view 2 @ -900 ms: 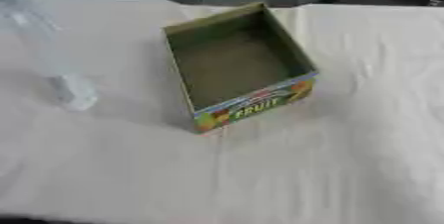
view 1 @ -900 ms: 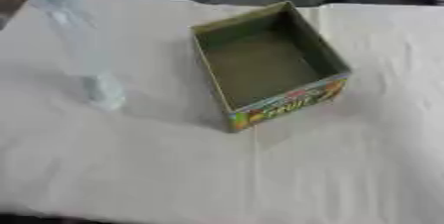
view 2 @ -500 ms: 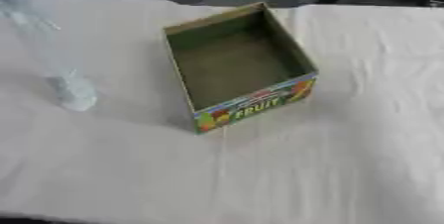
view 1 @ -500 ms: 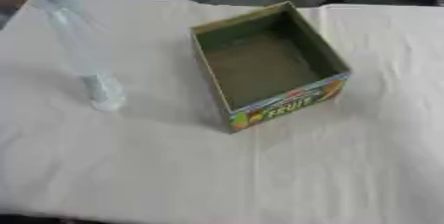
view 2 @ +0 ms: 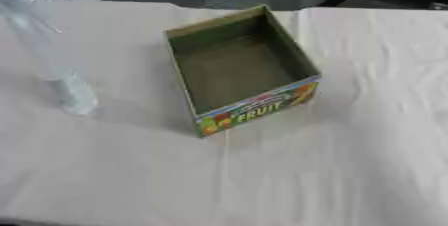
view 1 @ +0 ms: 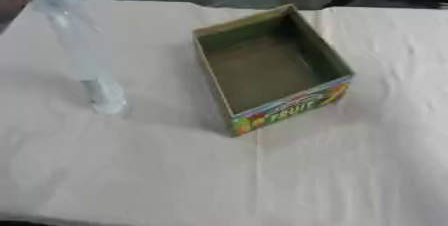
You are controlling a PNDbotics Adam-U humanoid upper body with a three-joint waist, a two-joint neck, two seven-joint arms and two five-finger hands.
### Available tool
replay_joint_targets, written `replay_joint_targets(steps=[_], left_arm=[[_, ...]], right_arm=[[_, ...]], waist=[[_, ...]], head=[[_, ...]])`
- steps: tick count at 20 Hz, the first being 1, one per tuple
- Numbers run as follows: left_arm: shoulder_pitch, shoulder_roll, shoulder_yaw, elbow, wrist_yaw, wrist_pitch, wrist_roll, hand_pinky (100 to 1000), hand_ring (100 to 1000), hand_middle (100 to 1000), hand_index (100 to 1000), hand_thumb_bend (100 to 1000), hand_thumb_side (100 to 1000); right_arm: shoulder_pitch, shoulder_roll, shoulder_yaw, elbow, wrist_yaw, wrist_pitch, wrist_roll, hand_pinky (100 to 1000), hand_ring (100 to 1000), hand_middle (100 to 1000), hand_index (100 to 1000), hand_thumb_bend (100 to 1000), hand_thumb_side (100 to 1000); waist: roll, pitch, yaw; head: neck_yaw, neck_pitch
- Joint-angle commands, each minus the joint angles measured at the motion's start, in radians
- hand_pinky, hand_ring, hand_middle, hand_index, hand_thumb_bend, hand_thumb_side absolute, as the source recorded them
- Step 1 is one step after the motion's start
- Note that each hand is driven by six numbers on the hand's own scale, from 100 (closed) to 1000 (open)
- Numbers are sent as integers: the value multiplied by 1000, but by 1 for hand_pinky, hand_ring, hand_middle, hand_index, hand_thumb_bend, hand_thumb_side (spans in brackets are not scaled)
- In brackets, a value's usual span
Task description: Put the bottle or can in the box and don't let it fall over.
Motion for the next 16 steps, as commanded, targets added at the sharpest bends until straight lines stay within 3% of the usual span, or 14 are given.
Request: replay_joint_targets(steps=[1, 4, 8, 9, 12, 16], left_arm=[[-9, 28, -18, -19, 98, -39, -31, 733, 1000, 891, 822, 787, 608], [-7, 19, -39, -19, 190, -75, -70, 660, 929, 820, 843, 767, 616], [-2, 16, -53, -19, 290, -104, -129, 469, 710, 679, 897, 771, 611], [-2, 17, -54, -19, 310, -107, -139, 395, 619, 620, 923, 772, 608], [2, 13, -65, -19, 380, -105, -170, 286, 497, 482, 1000, 770, 597], [5, 2, -87, -19, 488, -84, -242, 275, 453, 403, 1000, 755, 597]], right_arm=[[-10, -25, -11, -20, -8, 1, -1, 810, 892, 1000, 980, 100, 766], [-10, -24, -11, -19, -8, 3, 0, 810, 891, 1000, 980, 100, 767], [-12, -24, -12, -18, -11, 4, 0, 811, 890, 1000, 980, 100, 768], [-12, -24, -12, -18, -11, 4, 1, 810, 889, 1000, 980, 100, 768], [-13, -23, -12, -18, -12, 5, 2, 811, 888, 1000, 979, 100, 768], [-12, -21, -13, -17, -13, 6, 3, 811, 889, 1000, 980, 100, 771]], waist=[[0, -14, 1], [0, -13, 0], [1, -12, 1], [1, -12, 1], [0, -12, 1], [-2, -12, 2]], head=[[1, -13], [1, -15], [4, -14], [4, -13], [4, -13], [6, -13]])
